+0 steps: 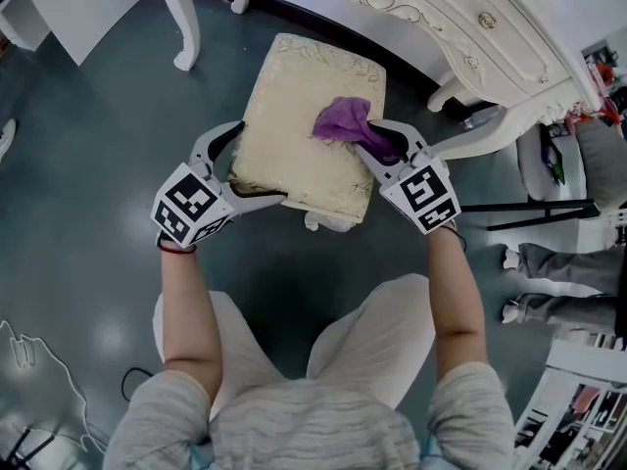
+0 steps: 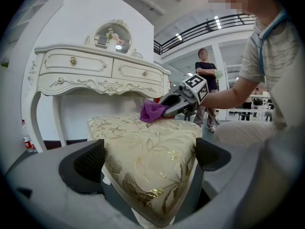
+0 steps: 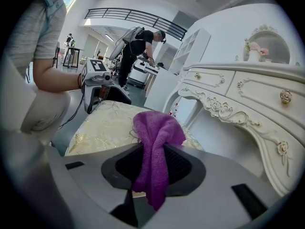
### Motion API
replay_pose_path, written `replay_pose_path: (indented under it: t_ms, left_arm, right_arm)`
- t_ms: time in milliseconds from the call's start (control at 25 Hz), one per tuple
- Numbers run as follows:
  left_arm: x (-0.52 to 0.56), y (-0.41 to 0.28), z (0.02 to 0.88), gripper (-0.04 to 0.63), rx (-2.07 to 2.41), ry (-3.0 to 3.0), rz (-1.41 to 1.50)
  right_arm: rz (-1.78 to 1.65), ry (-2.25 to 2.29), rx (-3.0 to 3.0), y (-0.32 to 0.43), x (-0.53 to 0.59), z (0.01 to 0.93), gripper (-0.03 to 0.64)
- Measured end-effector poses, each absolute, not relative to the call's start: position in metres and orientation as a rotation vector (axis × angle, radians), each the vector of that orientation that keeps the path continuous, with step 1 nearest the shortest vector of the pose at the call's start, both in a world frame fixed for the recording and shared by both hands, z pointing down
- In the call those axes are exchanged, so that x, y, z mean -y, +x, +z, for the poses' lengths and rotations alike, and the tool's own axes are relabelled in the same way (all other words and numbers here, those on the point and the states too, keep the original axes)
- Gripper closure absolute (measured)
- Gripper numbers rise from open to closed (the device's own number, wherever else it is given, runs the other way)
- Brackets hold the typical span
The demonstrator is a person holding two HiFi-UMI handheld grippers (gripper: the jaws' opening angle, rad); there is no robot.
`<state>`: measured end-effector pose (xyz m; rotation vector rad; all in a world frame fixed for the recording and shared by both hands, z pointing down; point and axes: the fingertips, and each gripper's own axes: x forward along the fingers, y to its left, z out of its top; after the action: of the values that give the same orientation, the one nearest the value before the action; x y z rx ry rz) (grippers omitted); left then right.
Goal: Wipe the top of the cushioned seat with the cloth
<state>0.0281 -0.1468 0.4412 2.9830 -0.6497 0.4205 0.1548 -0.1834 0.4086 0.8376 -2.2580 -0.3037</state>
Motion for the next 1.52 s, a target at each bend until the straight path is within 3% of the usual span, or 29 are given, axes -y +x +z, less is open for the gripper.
replay_pose_path:
  t_ms: [1520]
  left_arm:
    - [0.147, 0.028, 0.441, 0.005, 0.654, 2.988, 0.412]
  right_arm:
    - [-0.278, 0.842, 2.329, 0.144, 0.123, 0.409, 0.503]
